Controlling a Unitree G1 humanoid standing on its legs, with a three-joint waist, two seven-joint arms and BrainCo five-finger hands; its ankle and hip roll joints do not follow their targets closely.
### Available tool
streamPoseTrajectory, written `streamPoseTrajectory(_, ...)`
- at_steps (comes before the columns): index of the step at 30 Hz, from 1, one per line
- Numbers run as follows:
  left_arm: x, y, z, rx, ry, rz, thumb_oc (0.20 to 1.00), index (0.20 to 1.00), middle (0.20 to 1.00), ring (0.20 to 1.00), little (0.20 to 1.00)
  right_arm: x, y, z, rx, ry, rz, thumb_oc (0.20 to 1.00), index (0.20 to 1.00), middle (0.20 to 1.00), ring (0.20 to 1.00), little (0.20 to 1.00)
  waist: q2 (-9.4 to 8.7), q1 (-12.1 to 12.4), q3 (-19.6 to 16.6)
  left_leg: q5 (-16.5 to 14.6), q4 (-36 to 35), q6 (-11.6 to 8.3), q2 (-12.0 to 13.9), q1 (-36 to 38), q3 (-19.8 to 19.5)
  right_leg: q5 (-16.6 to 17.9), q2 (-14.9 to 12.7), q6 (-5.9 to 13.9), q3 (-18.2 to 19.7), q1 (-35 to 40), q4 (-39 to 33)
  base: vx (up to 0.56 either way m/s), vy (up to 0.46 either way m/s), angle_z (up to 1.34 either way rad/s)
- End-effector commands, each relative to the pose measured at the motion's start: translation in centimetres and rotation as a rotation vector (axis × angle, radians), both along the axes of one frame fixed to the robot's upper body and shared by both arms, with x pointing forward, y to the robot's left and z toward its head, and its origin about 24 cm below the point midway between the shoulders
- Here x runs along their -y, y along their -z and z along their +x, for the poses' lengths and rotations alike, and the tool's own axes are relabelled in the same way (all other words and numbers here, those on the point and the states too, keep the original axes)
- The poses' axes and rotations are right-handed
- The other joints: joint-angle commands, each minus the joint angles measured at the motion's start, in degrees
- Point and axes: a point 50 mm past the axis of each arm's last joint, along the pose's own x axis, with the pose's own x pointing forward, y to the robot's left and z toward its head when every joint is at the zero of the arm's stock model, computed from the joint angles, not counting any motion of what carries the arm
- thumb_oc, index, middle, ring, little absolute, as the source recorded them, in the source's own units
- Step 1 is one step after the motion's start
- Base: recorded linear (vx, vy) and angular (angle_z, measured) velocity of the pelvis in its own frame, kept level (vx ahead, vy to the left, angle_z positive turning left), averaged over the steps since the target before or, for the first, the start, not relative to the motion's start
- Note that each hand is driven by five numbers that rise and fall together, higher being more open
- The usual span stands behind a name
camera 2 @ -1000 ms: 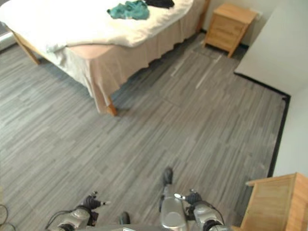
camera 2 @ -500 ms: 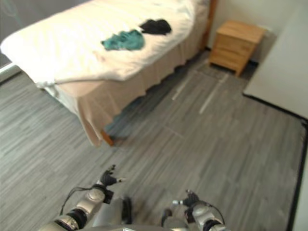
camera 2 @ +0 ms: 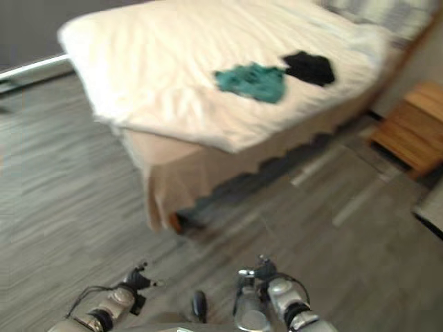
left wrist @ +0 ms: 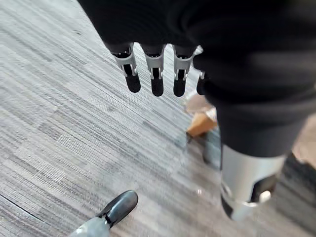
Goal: Tidy up the quilt and then pick up the clothes from the bed and put them into the laundry hamper.
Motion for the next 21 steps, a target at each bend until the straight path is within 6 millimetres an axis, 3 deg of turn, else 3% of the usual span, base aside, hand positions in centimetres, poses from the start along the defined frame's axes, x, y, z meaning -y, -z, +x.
streamPoseTrajectory(1, -1.3, -0.1, -0.5, 0.016, -0.014, 0.052, 1.0, 1.0, 1.0, 1.0, 1.0, -0.8, -0.4, 0.8, 0.048, 0.012, 0.029, 1.0, 1.0, 1.0, 1.0, 1.0, -1.09, 0.2, 2.1, -8.5, 1.3, -6.92, 9.8, 3.9, -1.5, 4.1, -2.0, 1.65, 7.3, 2.4, 1.7, 0.39, -0.494, 1.03)
streamPoseTrajectory(2, -2.1, 0.0, -1.0, 0.005, -0.027, 0.072, 1.0, 1.0, 1.0, 1.0, 1.0, -0.6, 0.3, -0.7, 0.01, 0.033, 0.034, 1.0, 1.0, 1.0, 1.0, 1.0, -1.95, 0.0, 2.2, -8.9, 1.6, -7.78, 10.9, 4.3, -2.8, 5.6, -2.8, 2.46, 9.6, 2.2, 2.2, 0.26, -0.348, 1.28)
streamPoseTrajectory(4, -3.2, -0.3, -0.8, 0.013, -0.073, 0.095, 1.0, 1.0, 1.0, 1.0, 1.0, -0.9, 0.8, -1.7, -0.033, 0.066, 0.059, 1.0, 1.0, 1.0, 1.0, 1.0, -4.05, 0.3, 1.0, -9.8, 2.3, -8.93, 11.3, 4.9, -4.7, 4.1, -2.3, 3.08, 9.8, 4.1, 2.9, 0.48, -0.588, 1.69)
streamPoseTrajectory(5, -4.1, -0.1, -2.0, 0.001, -0.184, 0.086, 1.0, 1.0, 1.0, 1.0, 1.0, -1.0, 1.4, -2.7, -0.079, 0.073, 0.065, 1.0, 1.0, 1.0, 1.0, 1.0, -4.1, 0.3, -0.6, -10.0, 2.7, -10.16, 14.3, 6.1, -5.6, 3.4, -0.3, 3.57, 7.7, 4.9, 3.6, 0.54, -0.688, 1.31)
streamPoseTrajectory(7, -4.3, 0.2, -2.9, -0.011, -0.237, 0.078, 1.0, 1.0, 1.0, 1.0, 1.0, -1.0, 1.7, -3.4, -0.097, 0.071, 0.066, 1.0, 1.0, 1.0, 1.0, 1.0, -3.67, 0.5, -1.1, -9.7, 3.9, -11.1, 16.0, 5.6, -5.8, 2.5, 0.8, 2.9, 5.7, 6.5, 2.4, 0.31, -0.427, 0.85)
streamPoseTrajectory(8, -4.2, 0.3, -3.2, -0.006, -0.271, 0.065, 1.0, 1.0, 1.0, 1.0, 1.0, -0.7, 1.8, -3.7, -0.103, 0.076, 0.057, 1.0, 1.0, 1.0, 1.0, 1.0, -3.56, 0.6, -1.1, -8.6, 5.8, -11.67, 17.2, 3.7, -4.6, 1.8, 1.1, 2.39, 3.2, 8.4, 0.9, 0.09, -0.282, 0.43)
streamPoseTrajectory(9, -3.5, 0.2, -2.6, 0.04, -0.306, 0.036, 1.0, 1.0, 1.0, 1.0, 1.0, 0.8, 1.5, -3.5, -0.091, 0.122, 0.02, 1.0, 1.0, 1.0, 1.0, 1.0, -3.45, 0.8, 0.3, -4.9, 11.7, -11.36, 18.2, -2.1, 1.2, 0.8, 0.8, 0.91, -1.6, 11.8, -1.9, 0.08, -0.28, 0.56)
streamPoseTrajectory(11, -3.5, 0.0, -2.3, 0.057, -0.319, 0.036, 1.0, 1.0, 1.0, 1.0, 1.0, 1.3, 1.4, -3.4, -0.087, 0.138, 0.006, 1.0, 1.0, 1.0, 1.0, 1.0, -3.42, 0.8, 0.6, -5.4, 12.2, -11.02, 17.4, -3.3, 3.2, 0.5, 0.8, 0.59, -2.6, 12.3, -2.1, 0.04, -0.163, 1.22)
streamPoseTrajectory(13, -4.4, -1.1, -0.3, 0.162, -0.373, 0.056, 1.0, 1.0, 1.0, 1.0, 1.0, 1.8, 1.2, -2.9, -0.074, 0.146, -0.005, 1.0, 1.0, 1.0, 1.0, 1.0, -3.12, 1.8, 1.4, -6.6, 13.6, -9.84, 12.1, -7.9, 1.8, -0.1, 1.3, -0.28, -2.9, 11.9, -2.1, 0.02, -0.189, 0.57)
streamPoseTrajectory(14, -6.3, -3.1, 1.7, 0.307, -0.443, 0.027, 1.0, 1.0, 1.0, 1.0, 1.0, 3.2, 1.0, -3.2, -0.066, 0.236, -0.011, 1.0, 1.0, 1.0, 1.0, 1.0, -2.15, 2.0, 1.5, -5.3, 10.5, -9.87, 12.2, -7.7, 3.1, -0.2, 2.3, -0.87, -5.0, 12.1, -2.0, 0.0, -0.131, 0.13)
streamPoseTrajectory(15, -6.3, -3.1, 1.7, 0.307, -0.444, 0.028, 1.0, 1.0, 1.0, 1.0, 1.0, 3.1, 1.0, -3.2, -0.066, 0.236, -0.011, 1.0, 1.0, 1.0, 1.0, 1.0, -2.17, 2.0, 1.5, -5.2, 10.4, -9.88, 12.2, -7.7, 3.1, -0.2, 2.3, -0.87, -5.0, 12.1, -2.0, 0.03, -0.062, 0.22)
streamPoseTrajectory(16, -7.8, -3.9, 2.0, 0.371, -0.547, -0.064, 1.0, 1.0, 1.0, 1.0, 1.0, 3.9, 1.1, -3.8, -0.088, 0.243, -0.016, 1.0, 1.0, 1.0, 1.0, 1.0, -2.17, 2.5, 1.5, -5.3, 9.5, -9.73, 11.4, -7.2, 2.2, -0.4, 3.0, -1.1, -4.3, 11.3, -1.7, 0.05, -0.041, 0.32)
streamPoseTrajectory(17, -8.2, -6.6, 5.5, 0.53, -0.523, -0.015, 1.0, 1.0, 1.0, 1.0, 1.0, 3.8, 1.3, -4.2, -0.091, 0.232, -0.026, 1.0, 1.0, 1.0, 1.0, 1.0, -2.13, 2.0, 1.1, -4.9, 7.9, -9.84, 11.8, -6.7, 1.7, -0.9, 3.4, -1.07, -5.1, 11.7, -1.9, 0.04, -0.076, -0.1)
streamPoseTrajectory(18, -9.1, -11.3, 7.9, 0.773, -0.291, 0.139, 1.0, 1.0, 1.0, 1.0, 1.0, 4.5, 1.4, -5.1, -0.085, 0.321, -0.004, 1.0, 1.0, 1.0, 1.0, 1.0, -1.95, 2.2, 1.4, -4.1, 7.0, -10.13, 12.5, -7.0, 3.0, -0.5, 3.5, -1.02, -6.2, 11.5, -2.1, 0.02, -0.073, -0.17)
streamPoseTrajectory(19, -9.1, -11.3, 7.8, 0.773, -0.291, 0.139, 1.0, 1.0, 1.0, 1.0, 1.0, 4.5, 1.4, -5.1, -0.085, 0.32, -0.004, 1.0, 1.0, 1.0, 1.0, 1.0, -1.96, 2.3, 1.3, -4.1, 7.0, -10.13, 12.5, -7.0, 3.0, -0.5, 3.5, -1.02, -6.2, 11.5, -2.1, 0.01, -0.048, -0.09)
streamPoseTrajectory(21, -8.4, -17.0, 10.7, 0.987, -0.096, 0.205, 1.0, 1.0, 1.0, 1.0, 1.0, 4.0, 1.3, -4.8, -0.058, 0.3, 0.001, 1.0, 1.0, 1.0, 1.0, 1.0, -1.79, 2.5, 1.6, -4.0, 6.2, -10.49, 12.7, -6.3, 2.3, -0.8, 3.8, -0.86, -6.4, 11.8, -2.1, 0.05, -0.032, 0.24)
